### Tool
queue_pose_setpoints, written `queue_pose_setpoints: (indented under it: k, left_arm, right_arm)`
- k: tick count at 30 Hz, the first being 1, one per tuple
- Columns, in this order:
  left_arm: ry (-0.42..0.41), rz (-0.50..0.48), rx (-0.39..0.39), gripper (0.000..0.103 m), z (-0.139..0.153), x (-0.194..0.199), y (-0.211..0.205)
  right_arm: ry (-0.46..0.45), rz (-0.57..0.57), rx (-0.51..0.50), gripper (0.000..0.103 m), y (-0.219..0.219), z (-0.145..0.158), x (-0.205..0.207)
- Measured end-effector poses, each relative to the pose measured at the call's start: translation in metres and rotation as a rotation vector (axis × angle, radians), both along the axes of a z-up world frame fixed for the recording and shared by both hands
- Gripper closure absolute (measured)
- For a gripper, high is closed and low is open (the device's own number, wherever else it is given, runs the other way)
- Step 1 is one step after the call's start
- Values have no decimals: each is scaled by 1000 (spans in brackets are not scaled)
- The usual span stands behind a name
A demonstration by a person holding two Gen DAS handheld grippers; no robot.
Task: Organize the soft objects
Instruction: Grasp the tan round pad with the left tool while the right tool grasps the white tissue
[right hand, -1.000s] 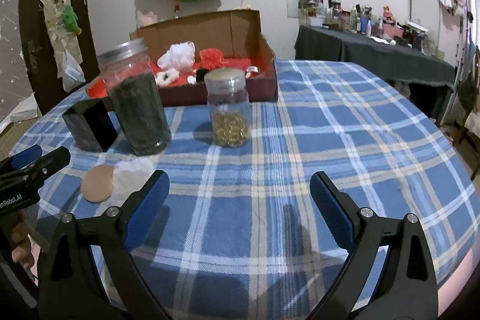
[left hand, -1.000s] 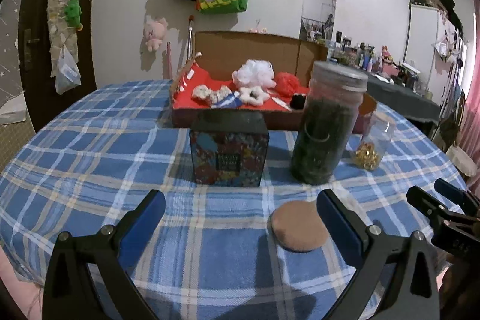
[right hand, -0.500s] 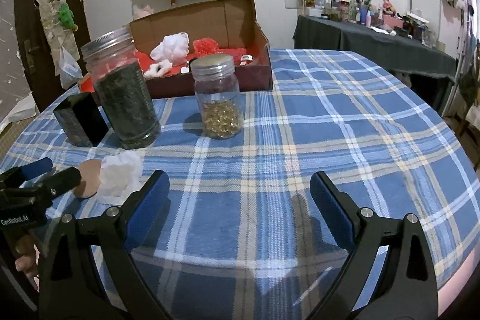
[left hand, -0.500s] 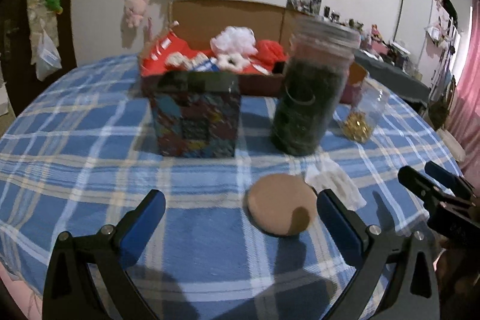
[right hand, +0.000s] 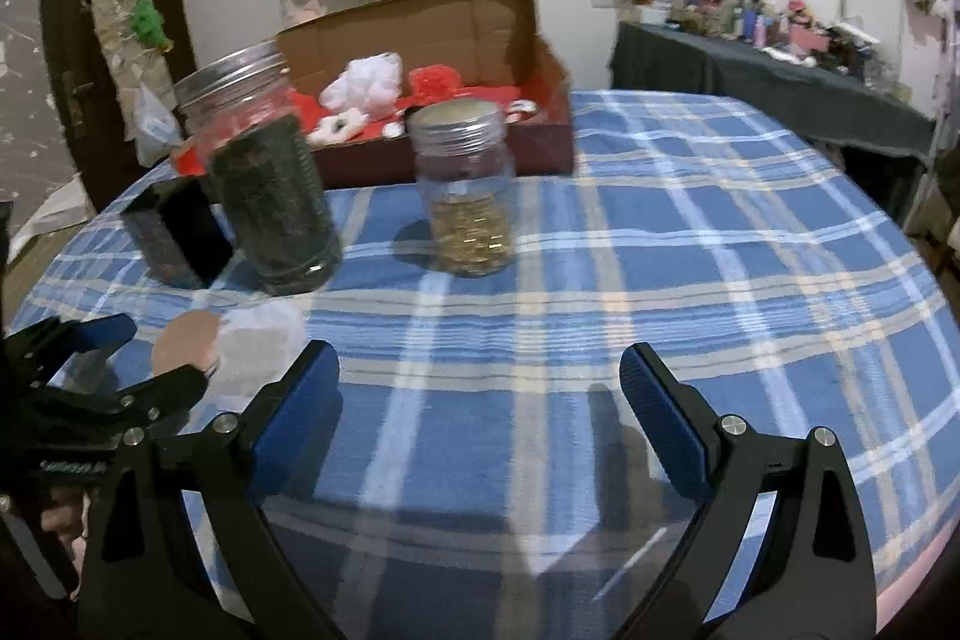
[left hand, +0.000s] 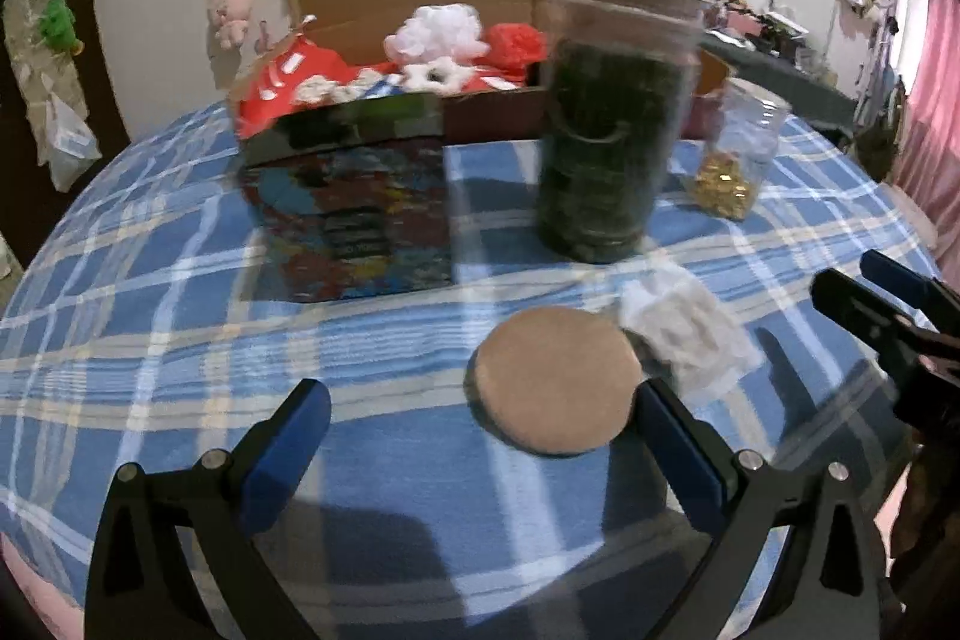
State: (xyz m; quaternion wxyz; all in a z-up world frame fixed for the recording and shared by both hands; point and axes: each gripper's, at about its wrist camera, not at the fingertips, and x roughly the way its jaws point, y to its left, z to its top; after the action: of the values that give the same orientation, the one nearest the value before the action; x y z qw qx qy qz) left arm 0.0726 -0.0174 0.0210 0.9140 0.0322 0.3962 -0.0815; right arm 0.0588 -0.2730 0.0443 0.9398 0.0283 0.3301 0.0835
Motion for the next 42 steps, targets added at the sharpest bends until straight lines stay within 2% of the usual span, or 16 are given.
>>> queue_pose_setpoints:
  k: [5, 8, 10, 15, 21, 24, 25, 27, 28, 30, 32, 38, 42]
  left_arm:
    - [-4, 65, 23, 0, 3, 4, 25]
    - [-3, 26, 2, 1, 5, 7, 31]
    - [-14, -7, 16, 4, 7, 7, 29]
    - [-25, -97, 25, 12, 12, 11, 20]
    - [-7, -142, 16, 25, 8, 21, 15]
    - [-3, -160, 4, 37, 6, 22, 13]
    - [-7, -165, 4, 47, 6, 21, 12]
    - [-15, -193, -13, 49, 6, 19, 10]
    - [-18, -200, -15, 54, 6, 19, 9]
    - [-32, -211, -11, 60, 6, 16, 6]
    - [-32, -220, -21, 67, 6, 15, 5]
    - [-36, -247, -46, 77, 11, 6, 1]
    - [-52, -262, -74, 78, 19, 0, -2]
  right_arm:
    - [43, 120, 75, 7, 17, -2, 7]
    - [75, 193, 127, 7, 26, -4, 15]
    - [91, 231, 141, 7, 31, -5, 19]
    - [97, 284, 125, 8, 45, -8, 21]
    - [99, 340, 89, 25, 60, -10, 20]
    - [99, 363, 72, 43, 64, -11, 19]
    - [97, 367, 58, 50, 66, -12, 19]
    - [86, 384, 38, 62, 70, -13, 17]
    - [86, 395, 41, 74, 71, -14, 16]
    - [77, 404, 37, 79, 71, -15, 14]
    - [51, 405, 35, 89, 70, -12, 9]
    - [-7, 364, 66, 90, 54, 3, -1]
    - [-27, 346, 77, 90, 47, 14, -5]
